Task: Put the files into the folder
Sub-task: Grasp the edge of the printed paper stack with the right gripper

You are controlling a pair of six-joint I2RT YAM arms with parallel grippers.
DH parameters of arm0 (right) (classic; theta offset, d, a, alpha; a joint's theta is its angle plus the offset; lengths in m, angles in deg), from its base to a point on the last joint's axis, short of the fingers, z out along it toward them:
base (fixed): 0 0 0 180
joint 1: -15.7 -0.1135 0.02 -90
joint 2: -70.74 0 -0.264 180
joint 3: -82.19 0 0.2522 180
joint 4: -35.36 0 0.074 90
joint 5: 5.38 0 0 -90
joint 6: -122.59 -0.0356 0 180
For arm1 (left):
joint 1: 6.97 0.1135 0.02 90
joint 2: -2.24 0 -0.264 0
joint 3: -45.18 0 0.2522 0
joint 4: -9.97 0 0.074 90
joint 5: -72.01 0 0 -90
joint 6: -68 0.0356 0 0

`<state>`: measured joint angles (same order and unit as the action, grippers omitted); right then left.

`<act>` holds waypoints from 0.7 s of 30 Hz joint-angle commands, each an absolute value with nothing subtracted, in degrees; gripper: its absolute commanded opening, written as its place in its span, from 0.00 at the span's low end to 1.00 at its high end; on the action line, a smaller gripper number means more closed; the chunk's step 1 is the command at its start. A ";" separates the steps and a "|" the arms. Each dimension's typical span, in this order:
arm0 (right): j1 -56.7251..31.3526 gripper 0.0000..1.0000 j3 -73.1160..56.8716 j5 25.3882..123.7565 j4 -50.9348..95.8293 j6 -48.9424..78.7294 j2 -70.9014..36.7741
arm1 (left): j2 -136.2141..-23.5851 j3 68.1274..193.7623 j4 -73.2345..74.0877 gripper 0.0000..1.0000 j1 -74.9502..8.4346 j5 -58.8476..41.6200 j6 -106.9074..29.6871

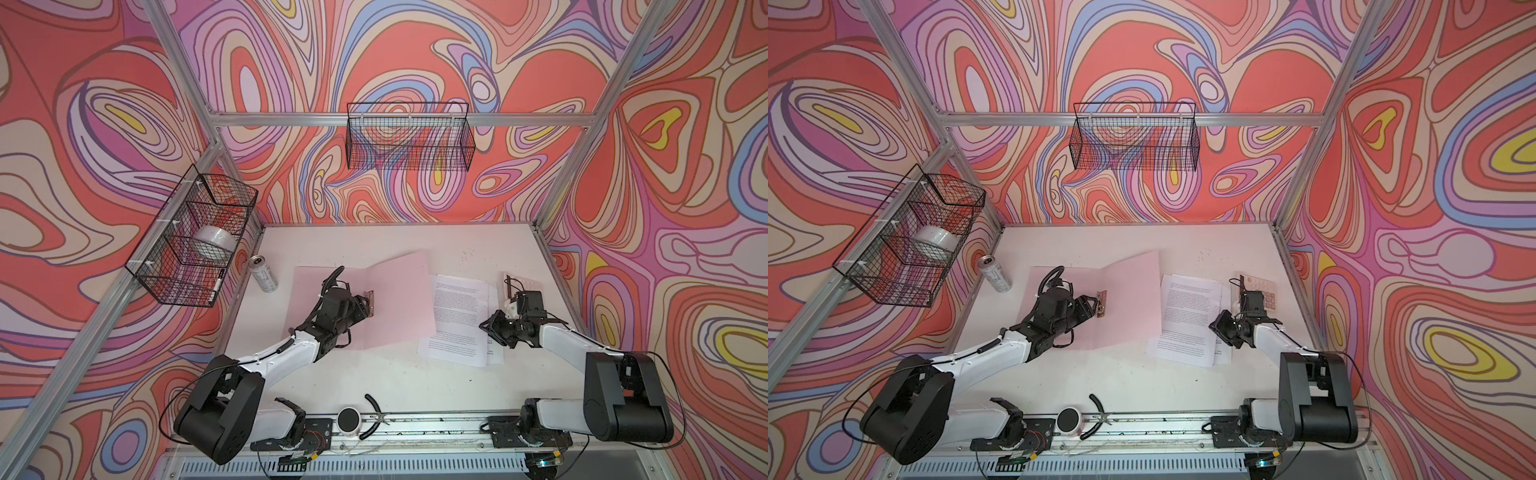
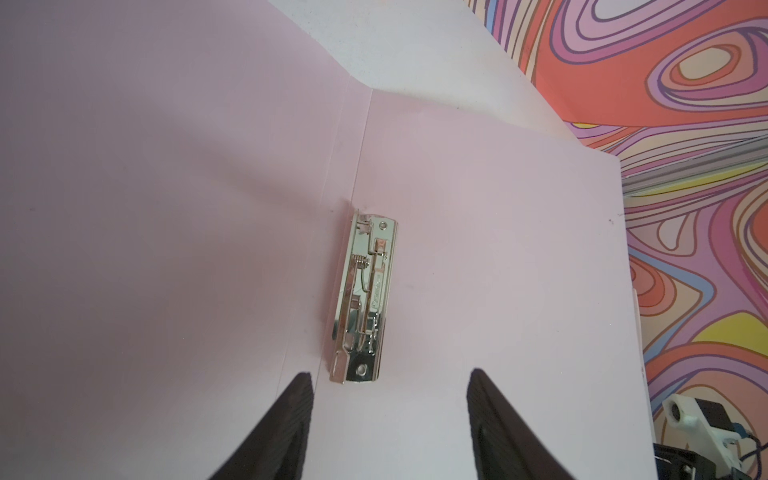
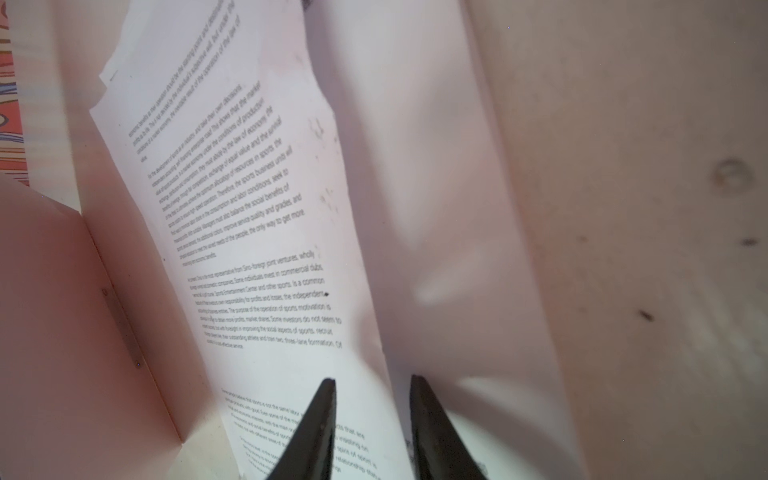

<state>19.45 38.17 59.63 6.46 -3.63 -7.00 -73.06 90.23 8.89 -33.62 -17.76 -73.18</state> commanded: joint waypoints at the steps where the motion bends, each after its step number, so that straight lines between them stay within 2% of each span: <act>1: 20.00 0.31 39.66 56.18 11.13 -5.47 -7.50 | -73.61 91.10 10.09 0.60 -33.75 -17.46 -72.98; 12: 20.36 0.24 42.76 49.52 20.47 -9.13 -10.59 | -75.27 90.94 11.32 0.59 -33.84 -16.83 -73.41; 17: 20.38 0.13 43.09 49.49 21.12 -9.03 -11.46 | -74.75 90.59 11.17 0.59 -33.77 -16.93 -73.42; 18: 20.43 0.09 43.12 49.48 20.99 -9.07 -11.29 | -74.46 90.64 10.87 0.59 -33.79 -16.99 -73.33; 19: 20.44 0.01 43.04 49.50 20.75 -9.06 -10.87 | -74.11 90.67 10.59 0.59 -33.80 -17.11 -73.25; 21: 20.44 0.00 42.47 49.78 19.42 -9.04 -9.65 | -73.14 90.63 10.06 0.59 -33.83 -17.38 -73.00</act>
<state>20.01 42.52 50.06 19.49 -9.10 -11.08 -74.77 90.23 10.12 -33.62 -17.30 -73.20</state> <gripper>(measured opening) 0.048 0.591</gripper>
